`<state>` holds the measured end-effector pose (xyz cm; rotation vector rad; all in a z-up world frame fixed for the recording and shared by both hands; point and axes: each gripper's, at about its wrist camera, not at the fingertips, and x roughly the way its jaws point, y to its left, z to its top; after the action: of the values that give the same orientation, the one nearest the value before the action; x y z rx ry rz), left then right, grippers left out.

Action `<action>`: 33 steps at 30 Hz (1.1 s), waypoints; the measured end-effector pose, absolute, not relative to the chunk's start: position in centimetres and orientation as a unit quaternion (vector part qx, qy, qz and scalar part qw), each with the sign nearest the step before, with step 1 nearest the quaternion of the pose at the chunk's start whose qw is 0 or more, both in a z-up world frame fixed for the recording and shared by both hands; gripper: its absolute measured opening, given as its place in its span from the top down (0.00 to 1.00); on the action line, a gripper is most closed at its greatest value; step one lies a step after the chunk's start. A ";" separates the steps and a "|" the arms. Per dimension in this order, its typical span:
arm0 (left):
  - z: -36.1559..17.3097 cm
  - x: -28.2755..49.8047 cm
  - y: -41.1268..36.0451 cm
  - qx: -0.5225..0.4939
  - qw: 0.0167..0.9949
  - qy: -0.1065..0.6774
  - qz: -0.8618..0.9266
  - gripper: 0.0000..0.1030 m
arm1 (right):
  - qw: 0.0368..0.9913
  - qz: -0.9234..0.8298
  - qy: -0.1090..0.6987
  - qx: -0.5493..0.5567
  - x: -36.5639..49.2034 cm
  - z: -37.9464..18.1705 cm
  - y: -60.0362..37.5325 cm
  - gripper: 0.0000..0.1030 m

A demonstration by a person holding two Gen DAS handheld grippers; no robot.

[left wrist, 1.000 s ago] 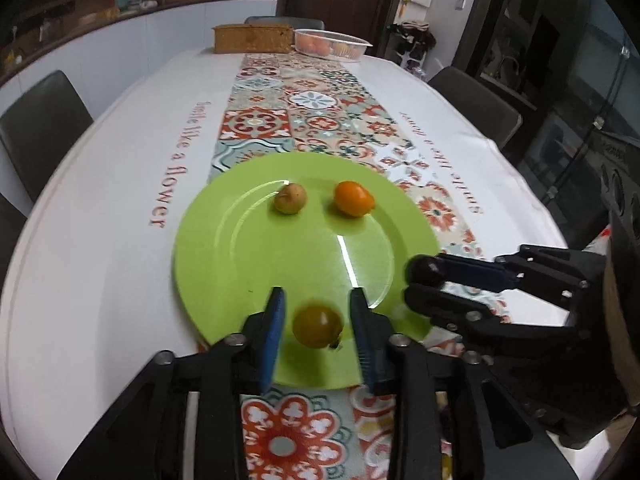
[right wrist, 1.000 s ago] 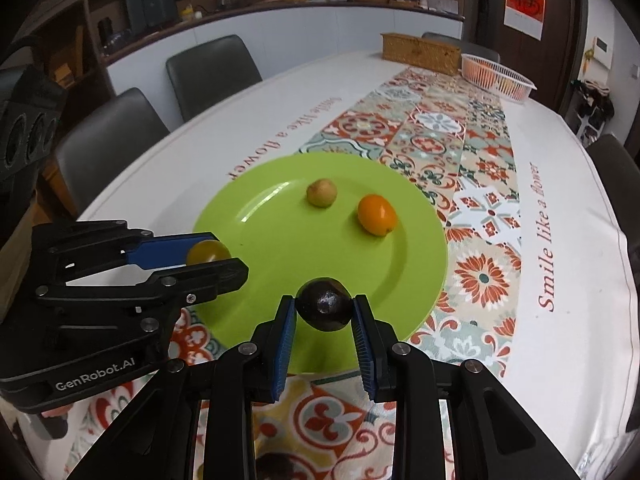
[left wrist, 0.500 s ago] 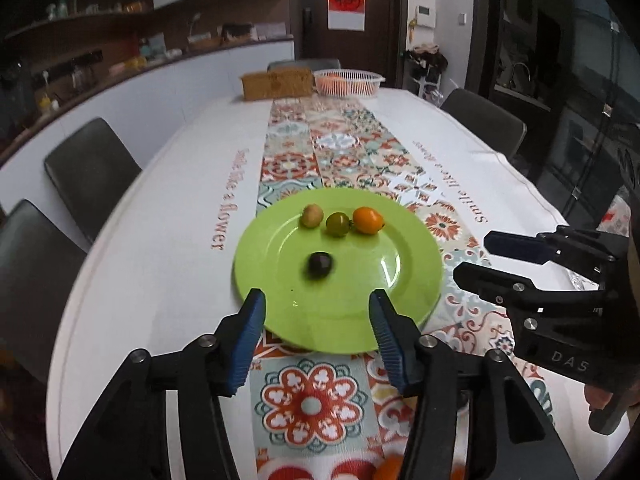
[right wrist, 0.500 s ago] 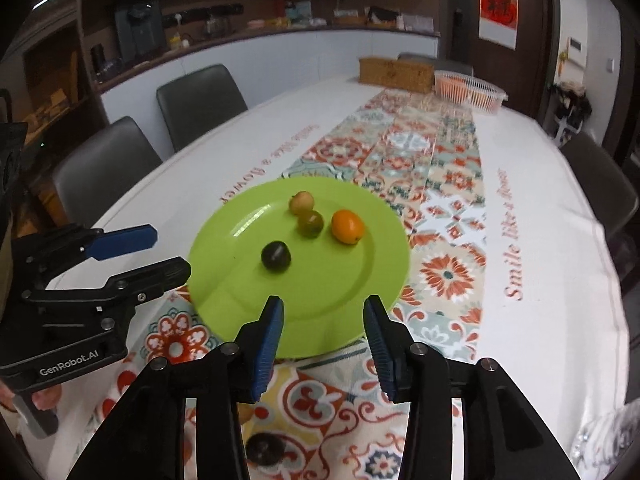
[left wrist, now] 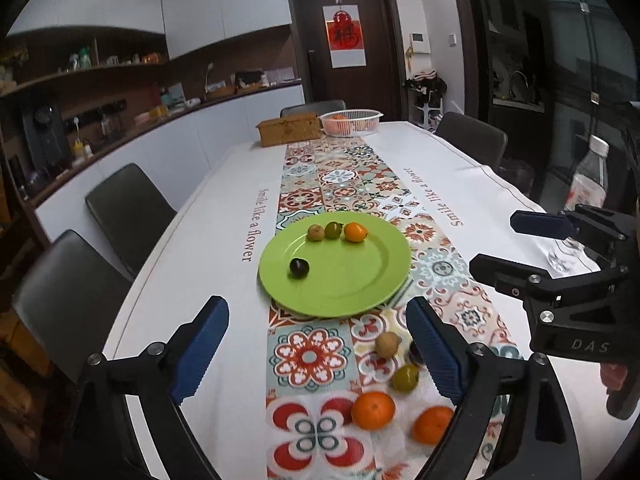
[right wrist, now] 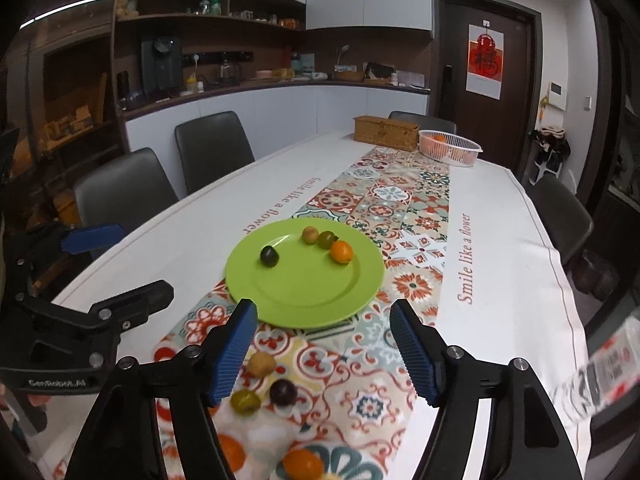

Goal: Organize fruits
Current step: 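Withdraw both tools from the plate toward the remaining fruits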

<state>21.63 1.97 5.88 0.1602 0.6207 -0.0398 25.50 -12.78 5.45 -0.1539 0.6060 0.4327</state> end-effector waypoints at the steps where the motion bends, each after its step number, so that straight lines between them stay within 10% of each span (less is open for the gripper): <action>1: 5.9 21.0 1.7 0.081 0.949 0.304 -0.019 0.11 | 0.929 0.210 0.295 -0.077 25.2 5.4 -13.0 0.32; 33: -0.9 13.3 -2.9 0.080 0.936 0.331 -0.093 0.19 | 0.891 0.251 0.351 -0.142 18.4 -1.2 -15.8 0.29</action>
<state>13.29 -2.89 -0.88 0.1636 0.6764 -0.1895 18.44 -15.78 -1.24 -0.2955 0.7281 0.5217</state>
